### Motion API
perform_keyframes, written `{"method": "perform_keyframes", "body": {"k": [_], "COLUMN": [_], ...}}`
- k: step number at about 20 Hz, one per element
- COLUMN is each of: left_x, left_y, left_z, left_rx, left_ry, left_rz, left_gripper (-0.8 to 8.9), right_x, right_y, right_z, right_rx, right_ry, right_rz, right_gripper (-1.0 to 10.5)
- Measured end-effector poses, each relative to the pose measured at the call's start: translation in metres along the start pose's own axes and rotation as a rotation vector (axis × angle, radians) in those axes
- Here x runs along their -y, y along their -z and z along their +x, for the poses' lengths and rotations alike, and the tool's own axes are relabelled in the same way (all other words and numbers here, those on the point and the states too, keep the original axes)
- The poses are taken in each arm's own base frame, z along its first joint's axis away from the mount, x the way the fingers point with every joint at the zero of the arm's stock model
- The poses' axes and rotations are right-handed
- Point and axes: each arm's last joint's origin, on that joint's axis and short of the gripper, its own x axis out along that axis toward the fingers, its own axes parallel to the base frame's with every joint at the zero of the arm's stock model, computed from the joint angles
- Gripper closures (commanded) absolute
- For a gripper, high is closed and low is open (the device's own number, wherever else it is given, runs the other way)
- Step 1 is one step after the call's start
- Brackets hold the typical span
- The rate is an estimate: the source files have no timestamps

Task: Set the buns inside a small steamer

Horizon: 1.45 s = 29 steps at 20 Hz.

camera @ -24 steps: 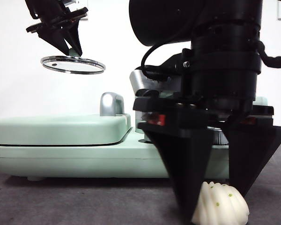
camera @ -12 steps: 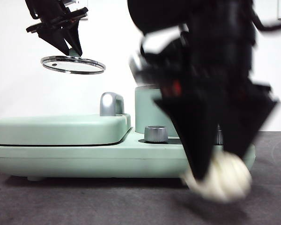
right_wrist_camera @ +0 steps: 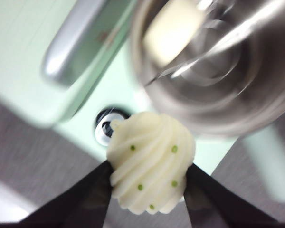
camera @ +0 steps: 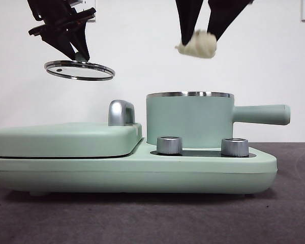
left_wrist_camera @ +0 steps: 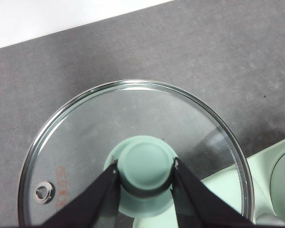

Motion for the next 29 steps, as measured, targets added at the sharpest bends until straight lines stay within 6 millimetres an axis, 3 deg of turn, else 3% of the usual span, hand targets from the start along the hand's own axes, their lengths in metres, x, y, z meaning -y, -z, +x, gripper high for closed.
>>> {"method": "perform_keyframes", "body": {"k": [5, 15, 19, 27, 29], "left_x": [0.000, 0.000, 0.000, 0.000, 0.000], "left_y": [0.000, 0.000, 0.000, 0.000, 0.000], "left_z": [0.000, 0.000, 0.000, 0.000, 0.000], "left_rx": [0.000, 0.001, 0.001, 0.000, 0.001], "left_ry": [0.001, 0.001, 0.001, 0.001, 0.001], "left_rz": [0.001, 0.001, 0.001, 0.001, 0.001], "left_gripper": [7.67, 7.67, 7.67, 7.67, 7.67], "right_x": [0.031, 0.053, 0.055, 0.058, 0.058], "right_y": [-0.037, -0.052, -0.054, -0.054, -0.054], "right_z": [0.031, 0.098, 0.109, 0.109, 0.109], "right_rx": [-0.025, -0.164, -0.178, -0.172, -0.177], "right_ry": [0.039, 0.056, 0.057, 0.059, 0.059], "right_rz": [0.019, 0.025, 0.028, 0.034, 0.035], "right_gripper": [7.3, 7.3, 7.1, 6.0, 5.1]}}
